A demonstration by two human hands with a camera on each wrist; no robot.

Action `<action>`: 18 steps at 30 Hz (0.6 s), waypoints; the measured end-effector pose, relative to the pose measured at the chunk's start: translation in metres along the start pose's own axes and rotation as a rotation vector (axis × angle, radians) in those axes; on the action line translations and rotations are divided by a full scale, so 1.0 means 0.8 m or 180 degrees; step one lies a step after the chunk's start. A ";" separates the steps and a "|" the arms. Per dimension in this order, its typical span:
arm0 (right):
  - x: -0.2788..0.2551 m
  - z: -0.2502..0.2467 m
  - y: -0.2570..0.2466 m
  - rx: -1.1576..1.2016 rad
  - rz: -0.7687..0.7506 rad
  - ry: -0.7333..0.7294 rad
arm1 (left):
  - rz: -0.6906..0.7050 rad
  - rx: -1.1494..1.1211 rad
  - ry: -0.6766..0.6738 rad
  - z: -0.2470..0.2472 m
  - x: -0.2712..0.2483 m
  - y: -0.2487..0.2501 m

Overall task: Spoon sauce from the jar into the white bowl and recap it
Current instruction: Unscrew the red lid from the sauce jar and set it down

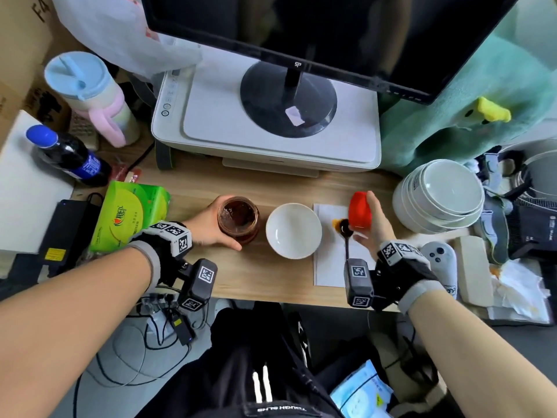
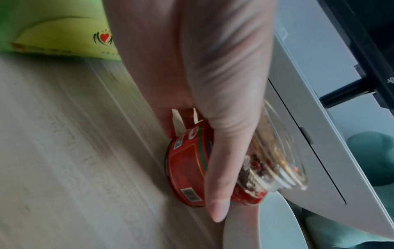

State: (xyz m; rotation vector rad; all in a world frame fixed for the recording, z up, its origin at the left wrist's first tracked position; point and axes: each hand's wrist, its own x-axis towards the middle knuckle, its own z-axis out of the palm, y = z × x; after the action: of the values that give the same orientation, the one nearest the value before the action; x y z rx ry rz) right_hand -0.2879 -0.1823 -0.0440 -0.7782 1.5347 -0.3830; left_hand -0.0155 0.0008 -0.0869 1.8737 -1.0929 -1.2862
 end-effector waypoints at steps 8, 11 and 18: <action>0.080 0.010 -0.027 -0.2038 -0.0729 0.0629 | 0.0013 -0.0190 0.0042 0.003 0.001 -0.006; 0.094 0.025 -0.035 -0.2547 -0.0964 0.0608 | -0.0057 -0.0272 0.0042 0.004 0.001 -0.008; 0.105 0.052 -0.032 -0.3110 -0.1340 0.0388 | -0.0025 -0.0329 -0.0027 0.003 0.002 -0.009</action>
State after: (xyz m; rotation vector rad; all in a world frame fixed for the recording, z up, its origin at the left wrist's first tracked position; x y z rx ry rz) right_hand -0.2381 -0.2484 -0.0951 -1.8807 1.6445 0.0558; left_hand -0.0157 0.0026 -0.0941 1.7994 -1.0051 -1.3305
